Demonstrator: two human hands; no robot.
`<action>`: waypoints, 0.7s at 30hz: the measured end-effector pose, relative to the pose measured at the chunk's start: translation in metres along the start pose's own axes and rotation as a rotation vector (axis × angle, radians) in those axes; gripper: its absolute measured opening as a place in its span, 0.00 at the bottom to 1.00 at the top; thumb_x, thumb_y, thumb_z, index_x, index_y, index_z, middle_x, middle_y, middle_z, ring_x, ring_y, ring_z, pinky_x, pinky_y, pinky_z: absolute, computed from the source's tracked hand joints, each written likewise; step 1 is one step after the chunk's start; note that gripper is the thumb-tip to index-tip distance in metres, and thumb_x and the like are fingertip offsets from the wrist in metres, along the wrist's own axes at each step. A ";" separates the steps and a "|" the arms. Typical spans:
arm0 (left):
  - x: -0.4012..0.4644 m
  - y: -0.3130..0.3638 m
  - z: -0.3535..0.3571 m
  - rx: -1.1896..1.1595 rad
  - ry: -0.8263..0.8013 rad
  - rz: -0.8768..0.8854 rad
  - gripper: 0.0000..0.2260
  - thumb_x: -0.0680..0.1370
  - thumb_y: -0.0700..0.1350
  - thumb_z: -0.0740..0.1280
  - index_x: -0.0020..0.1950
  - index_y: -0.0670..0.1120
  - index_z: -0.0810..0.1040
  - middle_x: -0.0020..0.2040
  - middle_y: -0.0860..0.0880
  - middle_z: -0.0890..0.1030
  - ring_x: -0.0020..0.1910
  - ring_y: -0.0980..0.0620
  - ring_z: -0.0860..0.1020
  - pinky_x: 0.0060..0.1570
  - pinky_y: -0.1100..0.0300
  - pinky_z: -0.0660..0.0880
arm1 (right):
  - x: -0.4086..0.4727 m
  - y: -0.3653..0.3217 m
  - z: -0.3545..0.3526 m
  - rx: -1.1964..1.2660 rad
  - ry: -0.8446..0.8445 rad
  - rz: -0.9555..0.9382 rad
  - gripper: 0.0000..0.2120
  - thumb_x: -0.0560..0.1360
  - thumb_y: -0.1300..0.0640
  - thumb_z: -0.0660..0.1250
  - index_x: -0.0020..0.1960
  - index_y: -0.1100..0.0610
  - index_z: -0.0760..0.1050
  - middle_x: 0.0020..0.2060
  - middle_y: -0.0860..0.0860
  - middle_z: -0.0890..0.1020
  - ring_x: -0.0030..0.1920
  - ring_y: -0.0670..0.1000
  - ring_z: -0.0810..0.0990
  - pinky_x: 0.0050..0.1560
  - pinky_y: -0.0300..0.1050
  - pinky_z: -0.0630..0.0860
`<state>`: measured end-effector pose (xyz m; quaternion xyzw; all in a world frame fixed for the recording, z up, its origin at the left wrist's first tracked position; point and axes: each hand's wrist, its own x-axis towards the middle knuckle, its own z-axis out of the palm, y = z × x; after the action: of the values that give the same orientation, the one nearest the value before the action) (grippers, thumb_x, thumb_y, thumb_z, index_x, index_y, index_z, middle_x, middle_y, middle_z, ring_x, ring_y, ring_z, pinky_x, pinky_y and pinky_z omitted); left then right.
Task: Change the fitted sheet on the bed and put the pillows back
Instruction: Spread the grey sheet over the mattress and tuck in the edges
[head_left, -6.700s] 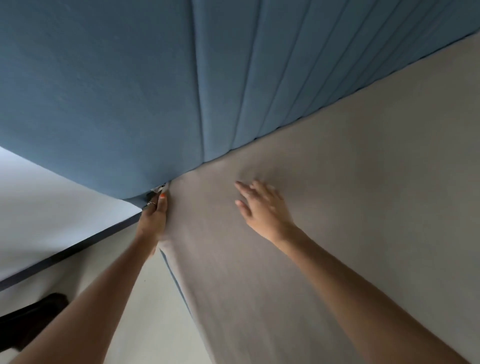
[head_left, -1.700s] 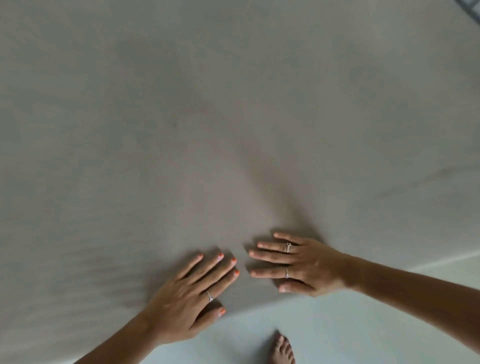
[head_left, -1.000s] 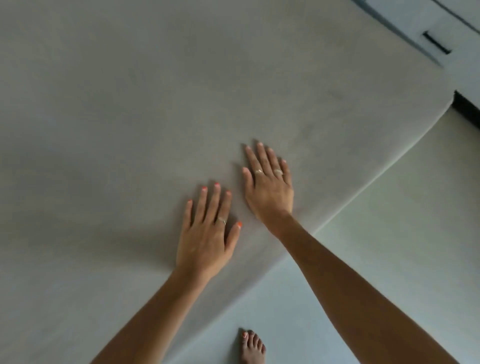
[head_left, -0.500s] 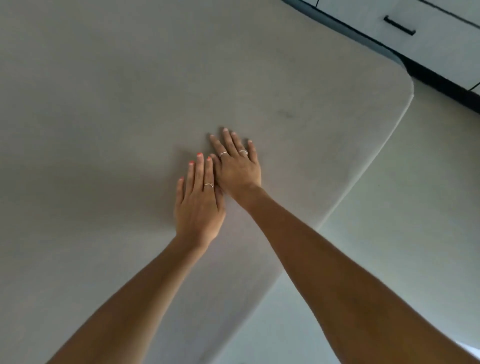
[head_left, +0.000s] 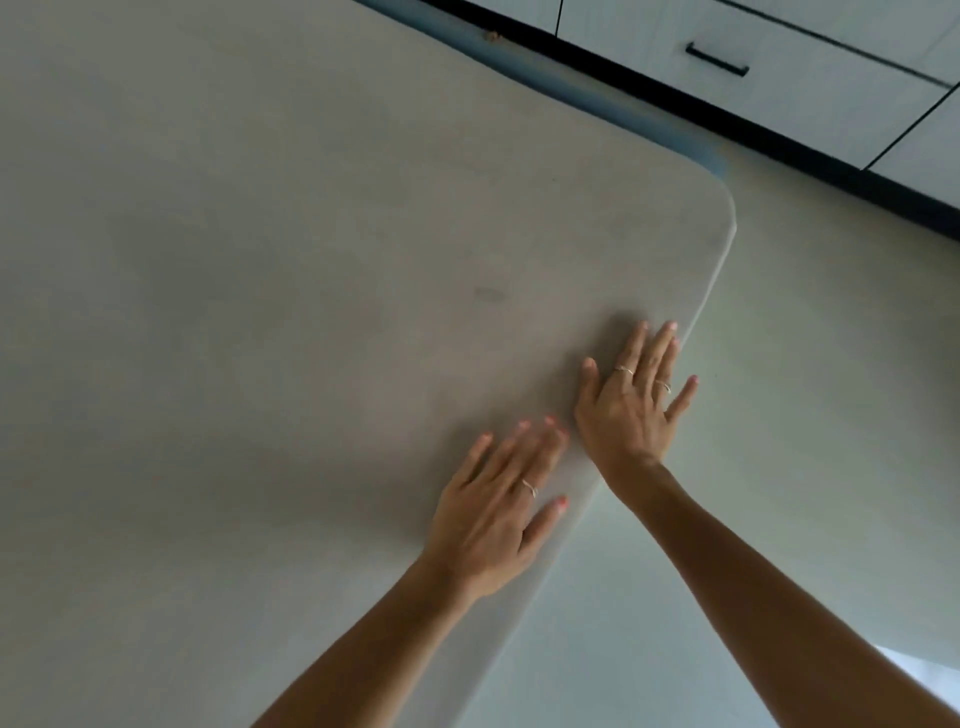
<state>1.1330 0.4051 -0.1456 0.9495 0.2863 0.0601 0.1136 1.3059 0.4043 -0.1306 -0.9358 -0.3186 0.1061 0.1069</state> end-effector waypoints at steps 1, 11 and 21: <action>0.009 -0.004 -0.006 -0.037 0.046 -0.116 0.26 0.82 0.56 0.50 0.78 0.47 0.57 0.78 0.50 0.59 0.76 0.51 0.59 0.73 0.51 0.55 | 0.009 -0.013 0.000 0.002 0.000 -0.038 0.32 0.81 0.43 0.47 0.79 0.56 0.41 0.77 0.54 0.39 0.77 0.51 0.38 0.74 0.59 0.36; 0.119 -0.095 -0.021 -0.063 0.105 -0.716 0.27 0.81 0.54 0.46 0.79 0.47 0.55 0.79 0.50 0.54 0.78 0.48 0.52 0.73 0.45 0.51 | 0.090 -0.083 0.019 -0.146 -0.123 -0.630 0.25 0.80 0.42 0.41 0.76 0.40 0.51 0.78 0.45 0.53 0.77 0.47 0.53 0.74 0.50 0.44; 0.140 -0.022 0.005 0.041 -0.020 -0.087 0.29 0.80 0.56 0.55 0.78 0.43 0.59 0.79 0.43 0.53 0.77 0.40 0.54 0.72 0.39 0.53 | 0.146 0.012 -0.045 -0.099 -0.021 0.155 0.27 0.81 0.43 0.45 0.78 0.46 0.45 0.78 0.54 0.43 0.77 0.56 0.42 0.72 0.67 0.39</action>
<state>1.2384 0.5006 -0.1490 0.9388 0.3273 0.0396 0.0994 1.4381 0.4792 -0.1105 -0.9607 -0.2510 0.1080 0.0486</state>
